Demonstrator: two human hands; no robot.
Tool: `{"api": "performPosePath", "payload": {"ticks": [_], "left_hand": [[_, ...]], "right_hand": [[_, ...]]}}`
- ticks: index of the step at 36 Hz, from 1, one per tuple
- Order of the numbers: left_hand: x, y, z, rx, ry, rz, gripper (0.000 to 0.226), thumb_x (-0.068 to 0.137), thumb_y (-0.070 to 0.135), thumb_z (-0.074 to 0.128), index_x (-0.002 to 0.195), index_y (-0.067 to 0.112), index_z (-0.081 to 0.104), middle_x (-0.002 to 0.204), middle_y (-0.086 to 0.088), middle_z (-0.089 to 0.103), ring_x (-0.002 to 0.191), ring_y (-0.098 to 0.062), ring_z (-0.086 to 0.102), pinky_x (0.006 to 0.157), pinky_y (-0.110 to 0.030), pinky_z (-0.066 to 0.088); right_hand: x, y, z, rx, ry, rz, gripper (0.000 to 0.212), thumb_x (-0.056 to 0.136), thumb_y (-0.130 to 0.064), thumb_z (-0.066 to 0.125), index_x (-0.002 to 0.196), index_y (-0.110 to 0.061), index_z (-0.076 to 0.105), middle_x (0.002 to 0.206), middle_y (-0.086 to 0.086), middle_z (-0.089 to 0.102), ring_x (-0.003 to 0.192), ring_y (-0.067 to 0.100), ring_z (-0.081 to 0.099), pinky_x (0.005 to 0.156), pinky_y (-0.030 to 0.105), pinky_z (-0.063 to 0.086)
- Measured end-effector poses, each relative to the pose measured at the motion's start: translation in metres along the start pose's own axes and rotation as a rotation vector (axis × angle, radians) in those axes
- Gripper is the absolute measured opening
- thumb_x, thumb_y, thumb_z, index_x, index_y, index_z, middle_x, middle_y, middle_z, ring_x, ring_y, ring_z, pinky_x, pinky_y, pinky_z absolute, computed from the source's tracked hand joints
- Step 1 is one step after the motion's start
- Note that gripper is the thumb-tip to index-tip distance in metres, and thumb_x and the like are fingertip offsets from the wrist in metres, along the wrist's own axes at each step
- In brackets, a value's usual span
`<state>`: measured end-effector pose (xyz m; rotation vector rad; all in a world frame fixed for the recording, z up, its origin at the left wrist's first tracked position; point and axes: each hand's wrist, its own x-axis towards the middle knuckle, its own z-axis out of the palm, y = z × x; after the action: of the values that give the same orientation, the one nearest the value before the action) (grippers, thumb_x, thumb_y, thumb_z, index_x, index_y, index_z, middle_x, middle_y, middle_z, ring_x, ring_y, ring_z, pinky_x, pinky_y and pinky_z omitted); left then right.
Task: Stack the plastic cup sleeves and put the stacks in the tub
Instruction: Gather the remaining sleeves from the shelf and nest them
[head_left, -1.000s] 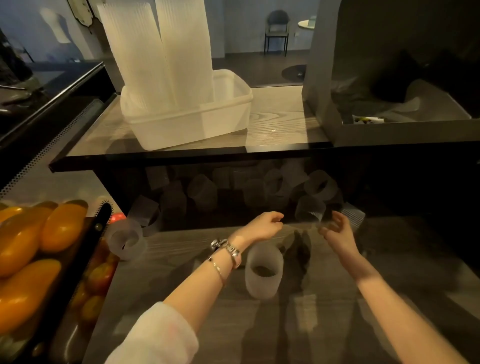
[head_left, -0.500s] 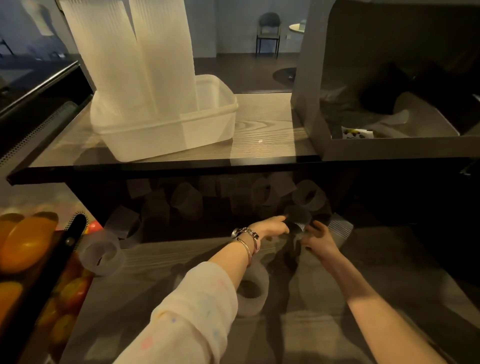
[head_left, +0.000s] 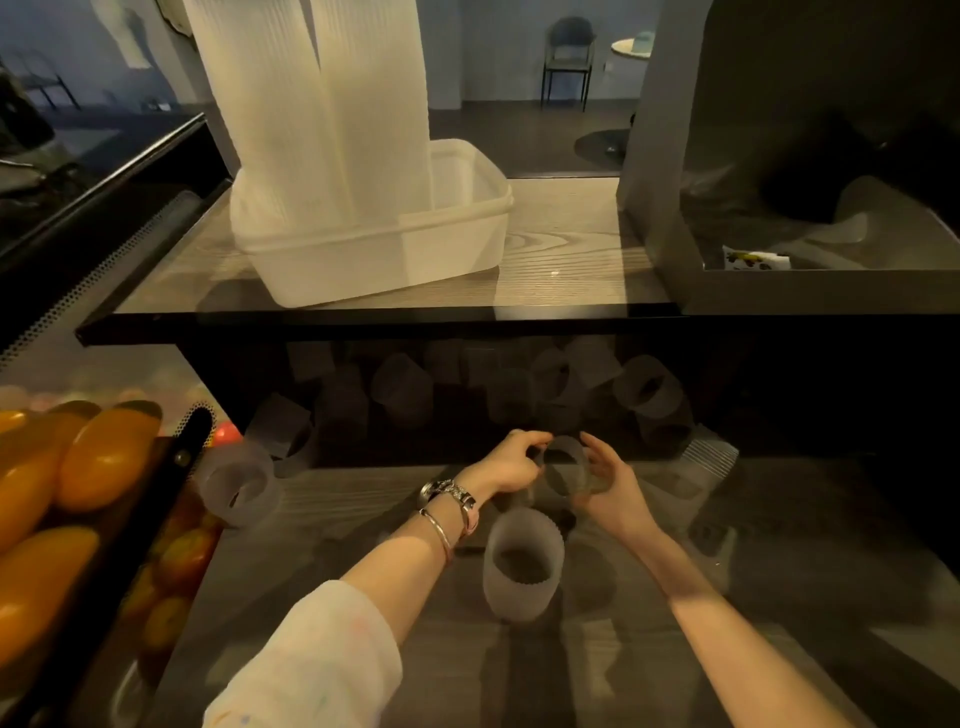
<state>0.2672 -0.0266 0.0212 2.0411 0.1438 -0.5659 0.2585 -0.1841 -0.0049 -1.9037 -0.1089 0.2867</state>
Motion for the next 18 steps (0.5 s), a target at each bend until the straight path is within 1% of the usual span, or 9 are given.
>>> {"api": "performPosePath", "payload": {"ticks": [3,4,5,8,10,12,13,16,18], "left_hand": [[-0.009,-0.014,-0.005,0.046,-0.002,-0.023,0.058,0.089,0.001,0.056,0.142,0.01,0.034,0.14,-0.011,0.044,0.127,-0.022,0.046,0.104,-0.023,0.037],[-0.013,-0.02,-0.007,0.039,-0.02,-0.046,0.06,0.088,0.0,0.056,0.143,0.009,0.033,0.141,-0.011,0.043,0.128,-0.022,0.045,0.101,-0.021,0.037],[-0.016,-0.025,-0.007,0.017,-0.045,-0.07,0.064,0.086,-0.001,0.058,0.143,0.009,0.031,0.142,-0.011,0.04,0.129,-0.023,0.043,0.1,-0.023,0.037],[-0.024,-0.043,-0.007,-0.017,-0.068,-0.09,0.073,0.082,0.004,0.066,0.144,0.015,0.03,0.144,-0.008,0.036,0.13,-0.024,0.039,0.098,-0.028,0.039],[-0.027,-0.051,-0.005,-0.07,-0.055,-0.095,0.076,0.08,0.005,0.069,0.144,0.017,0.03,0.145,-0.007,0.035,0.133,-0.024,0.035,0.097,-0.028,0.037],[-0.029,-0.055,-0.002,-0.133,-0.037,-0.097,0.078,0.077,0.004,0.071,0.143,0.017,0.031,0.146,-0.008,0.034,0.134,-0.025,0.033,0.102,-0.033,0.036],[-0.029,-0.056,-0.001,-0.157,-0.033,-0.092,0.078,0.077,0.004,0.071,0.143,0.017,0.031,0.146,-0.008,0.034,0.134,-0.026,0.033,0.104,-0.036,0.036],[-0.029,-0.057,0.0,-0.205,-0.007,-0.06,0.075,0.077,0.011,0.073,0.14,0.02,0.034,0.143,-0.006,0.039,0.131,-0.025,0.038,0.106,-0.041,0.037],[-0.028,-0.054,-0.001,-0.218,0.049,-0.021,0.07,0.079,0.021,0.072,0.139,0.022,0.036,0.139,-0.004,0.043,0.127,-0.021,0.042,0.103,-0.037,0.041]], "right_hand": [[-0.001,0.002,0.008,-0.043,-0.123,0.045,0.087,0.068,0.007,0.075,0.141,-0.01,0.032,0.128,0.008,0.054,0.119,0.02,0.053,0.097,0.028,0.045],[-0.002,0.004,0.012,-0.067,-0.152,0.051,0.087,0.068,0.004,0.076,0.142,-0.009,0.031,0.13,0.009,0.053,0.121,0.021,0.052,0.102,0.032,0.043],[-0.004,0.006,0.015,-0.097,-0.17,0.051,0.086,0.069,0.0,0.077,0.142,-0.009,0.031,0.131,0.008,0.053,0.123,0.02,0.05,0.104,0.031,0.04],[-0.01,0.011,0.025,-0.125,-0.183,0.042,0.074,0.074,-0.009,0.076,0.138,-0.013,0.039,0.131,0.003,0.054,0.123,0.012,0.048,0.093,0.014,0.037],[-0.013,0.015,0.03,-0.083,-0.163,0.074,0.07,0.075,-0.007,0.074,0.136,-0.013,0.04,0.133,0.005,0.052,0.125,0.014,0.047,0.094,0.016,0.037],[-0.013,0.019,0.033,-0.04,-0.134,0.118,0.071,0.076,-0.005,0.073,0.138,-0.011,0.039,0.135,0.008,0.05,0.127,0.02,0.046,0.099,0.025,0.037],[-0.013,0.019,0.033,-0.028,-0.125,0.122,0.069,0.075,-0.005,0.073,0.136,-0.011,0.041,0.134,0.008,0.051,0.126,0.02,0.047,0.098,0.025,0.038],[-0.012,0.015,0.03,0.019,-0.125,0.115,0.06,0.072,-0.007,0.076,0.124,-0.019,0.05,0.124,0.002,0.057,0.11,0.009,0.055,0.083,0.013,0.044],[-0.01,0.009,0.026,0.07,-0.121,0.123,0.055,0.072,-0.009,0.076,0.118,-0.025,0.051,0.117,-0.001,0.059,0.102,0.006,0.057,0.072,0.011,0.047]]}}
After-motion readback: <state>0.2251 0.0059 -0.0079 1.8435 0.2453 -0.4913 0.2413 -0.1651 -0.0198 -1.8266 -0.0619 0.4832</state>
